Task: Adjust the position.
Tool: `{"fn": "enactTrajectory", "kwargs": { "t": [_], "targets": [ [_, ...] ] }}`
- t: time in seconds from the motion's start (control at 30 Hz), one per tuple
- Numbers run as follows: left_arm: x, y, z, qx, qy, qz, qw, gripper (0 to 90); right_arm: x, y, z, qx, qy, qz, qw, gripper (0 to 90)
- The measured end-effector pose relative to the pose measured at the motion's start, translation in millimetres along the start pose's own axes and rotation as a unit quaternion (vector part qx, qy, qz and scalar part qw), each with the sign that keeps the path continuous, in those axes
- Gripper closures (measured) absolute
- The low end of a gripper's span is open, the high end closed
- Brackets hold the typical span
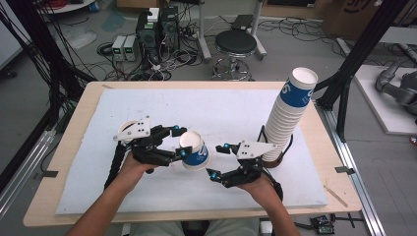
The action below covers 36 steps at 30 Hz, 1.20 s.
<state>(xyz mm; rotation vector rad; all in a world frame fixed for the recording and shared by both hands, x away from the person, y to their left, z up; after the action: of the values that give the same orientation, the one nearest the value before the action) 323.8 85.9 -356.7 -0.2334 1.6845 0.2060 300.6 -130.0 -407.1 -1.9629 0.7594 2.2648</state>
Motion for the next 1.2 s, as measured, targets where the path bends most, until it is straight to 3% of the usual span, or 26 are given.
{"fn": "enactTrajectory", "kwargs": {
  "t": [0.03,0.1,0.13,0.97,1.2],
  "targets": [
    [0.1,-0.8,-0.7,0.001,0.001,0.001,1.0000,32.9,-2.2,-4.4,-2.5,-0.012,0.028,-0.017,0.9994,20.5],
    [0.5,-2.2,-1.6,0.003,0.000,0.003,1.0000,32.9,-1.0,-4.3,1.5,-0.005,0.002,0.002,1.0000,20.5],
    [0.8,-3.3,-2.2,0.004,0.001,0.003,1.0000,32.9,-1.0,-4.3,1.5,-0.005,0.002,0.002,1.0000,20.5],
    [0.3,-15.0,-13.4,0.035,0.002,-0.001,0.9994,32.9,-1.3,-19.4,5.6,-0.030,0.024,-0.004,0.9993,18.8],
    [-1.3,-13.3,-13.0,0.039,0.006,-0.007,0.9992,32.9,-3.7,-14.5,4.7,-0.035,0.032,-0.005,0.9988,27.8]
  ]
}}
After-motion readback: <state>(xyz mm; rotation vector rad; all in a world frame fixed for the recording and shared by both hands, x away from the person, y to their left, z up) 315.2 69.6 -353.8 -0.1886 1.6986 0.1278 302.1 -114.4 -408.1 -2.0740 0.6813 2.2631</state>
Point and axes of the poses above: each handheld gripper's, and its own axes: y roughly backward along the jaws, x roughly out of its underside, z roughly to its left, the point moved 5 cm from there along -y, roughly forward along the jaws, and after that the axes turned 4 degrees about -z, right-handed, at the moved point
